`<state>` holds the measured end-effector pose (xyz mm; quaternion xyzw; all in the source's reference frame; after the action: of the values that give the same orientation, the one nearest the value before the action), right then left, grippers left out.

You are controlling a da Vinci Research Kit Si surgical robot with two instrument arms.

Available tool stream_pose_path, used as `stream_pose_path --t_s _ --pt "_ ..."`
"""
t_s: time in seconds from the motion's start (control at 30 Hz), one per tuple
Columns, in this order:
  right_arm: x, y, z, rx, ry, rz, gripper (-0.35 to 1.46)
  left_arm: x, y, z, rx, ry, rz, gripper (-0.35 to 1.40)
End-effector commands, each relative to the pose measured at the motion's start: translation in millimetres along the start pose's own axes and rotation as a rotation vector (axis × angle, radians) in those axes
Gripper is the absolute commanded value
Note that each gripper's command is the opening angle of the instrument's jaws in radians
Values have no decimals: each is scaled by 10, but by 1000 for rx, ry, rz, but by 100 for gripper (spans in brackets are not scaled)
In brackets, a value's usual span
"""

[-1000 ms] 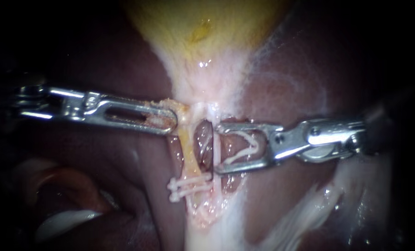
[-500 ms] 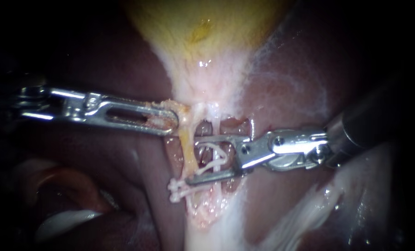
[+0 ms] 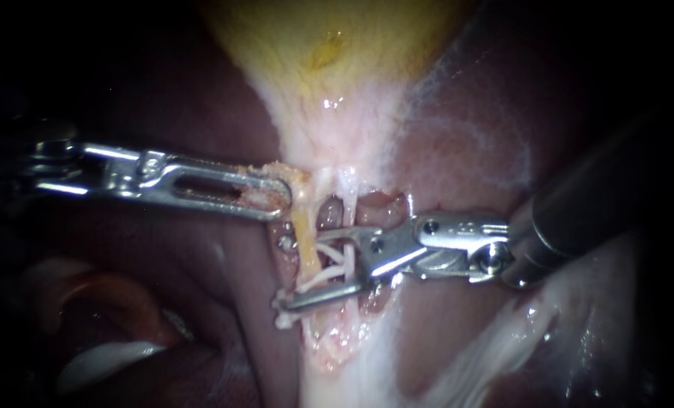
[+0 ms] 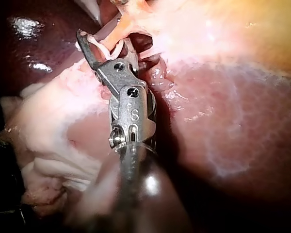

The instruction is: Clipping third clip left tube

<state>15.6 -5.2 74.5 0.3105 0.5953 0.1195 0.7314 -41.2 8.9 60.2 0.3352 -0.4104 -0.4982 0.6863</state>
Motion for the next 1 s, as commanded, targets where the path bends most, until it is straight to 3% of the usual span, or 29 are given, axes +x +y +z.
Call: stream_pose_path --t_s 0.03,0.47,0.8,0.87,1.0 --pt "1 2 1 3 8 3 46 0 1 1 0 0 0 -35" --pt "20 18 -4 5 90 58 44 2 1 5 -2 -1 1 -35" --pt "26 19 -10 9 105 102 37 2 5 5 -1 -1 2 -35" --pt "26 17 -11 11 105 126 29 2 5 5 -1 -1 2 -35" --pt "25 10 -17 21 106 231 -30 2 5 5 -1 -1 2 -35"
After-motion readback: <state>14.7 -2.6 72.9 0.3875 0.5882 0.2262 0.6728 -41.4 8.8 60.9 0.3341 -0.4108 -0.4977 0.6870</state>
